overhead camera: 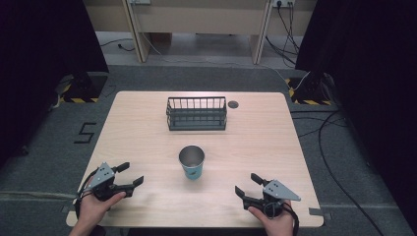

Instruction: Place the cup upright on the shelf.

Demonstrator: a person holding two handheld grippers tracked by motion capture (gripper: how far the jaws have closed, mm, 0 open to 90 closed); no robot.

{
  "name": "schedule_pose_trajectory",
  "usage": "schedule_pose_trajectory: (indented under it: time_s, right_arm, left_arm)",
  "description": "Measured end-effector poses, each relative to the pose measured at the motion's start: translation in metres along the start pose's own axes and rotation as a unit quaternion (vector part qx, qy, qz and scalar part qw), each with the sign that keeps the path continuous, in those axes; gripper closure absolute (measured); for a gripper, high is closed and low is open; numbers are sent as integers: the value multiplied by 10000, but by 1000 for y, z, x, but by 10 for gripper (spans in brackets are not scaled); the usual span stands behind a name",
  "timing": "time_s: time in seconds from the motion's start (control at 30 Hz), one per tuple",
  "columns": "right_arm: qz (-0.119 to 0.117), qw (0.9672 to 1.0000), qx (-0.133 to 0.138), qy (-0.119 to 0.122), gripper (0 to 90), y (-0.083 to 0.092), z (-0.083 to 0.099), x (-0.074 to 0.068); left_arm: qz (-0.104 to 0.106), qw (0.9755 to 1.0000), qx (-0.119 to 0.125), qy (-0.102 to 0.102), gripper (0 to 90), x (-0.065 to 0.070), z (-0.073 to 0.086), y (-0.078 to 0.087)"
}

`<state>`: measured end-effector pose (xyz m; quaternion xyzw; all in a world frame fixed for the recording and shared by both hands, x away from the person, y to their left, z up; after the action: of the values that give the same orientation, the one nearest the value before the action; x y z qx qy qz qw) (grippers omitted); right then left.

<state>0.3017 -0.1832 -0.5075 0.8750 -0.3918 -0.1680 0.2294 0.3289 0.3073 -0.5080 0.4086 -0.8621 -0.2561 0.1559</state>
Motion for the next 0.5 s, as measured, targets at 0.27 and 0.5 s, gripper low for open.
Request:
schedule_pose_trajectory:
  time_s: [0.27, 0.5]
  right_arm:
    - [-220, 9997, -31, 114, 216, -13, -10, -13]
    - [-276, 9988, -107, 379, 227, -26, -22, -26]
  left_arm:
    - [-27, 9999, -132, 3, 180, 0, 2, -2]
    - [2, 9999, -143, 10, 180, -1, 2, -3]
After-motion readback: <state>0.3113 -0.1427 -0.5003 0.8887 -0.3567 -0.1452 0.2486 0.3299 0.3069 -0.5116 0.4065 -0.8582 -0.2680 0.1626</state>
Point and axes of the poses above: each handheld gripper's, and its own axes: y roughly backward along the jaws, z roughly out of its underside, x roughly to its right, the point moved 1 cm from there along -y, roughly forward along the jaws, and after that the axes turned 14 degrees about -x, right-handed, at the moved point
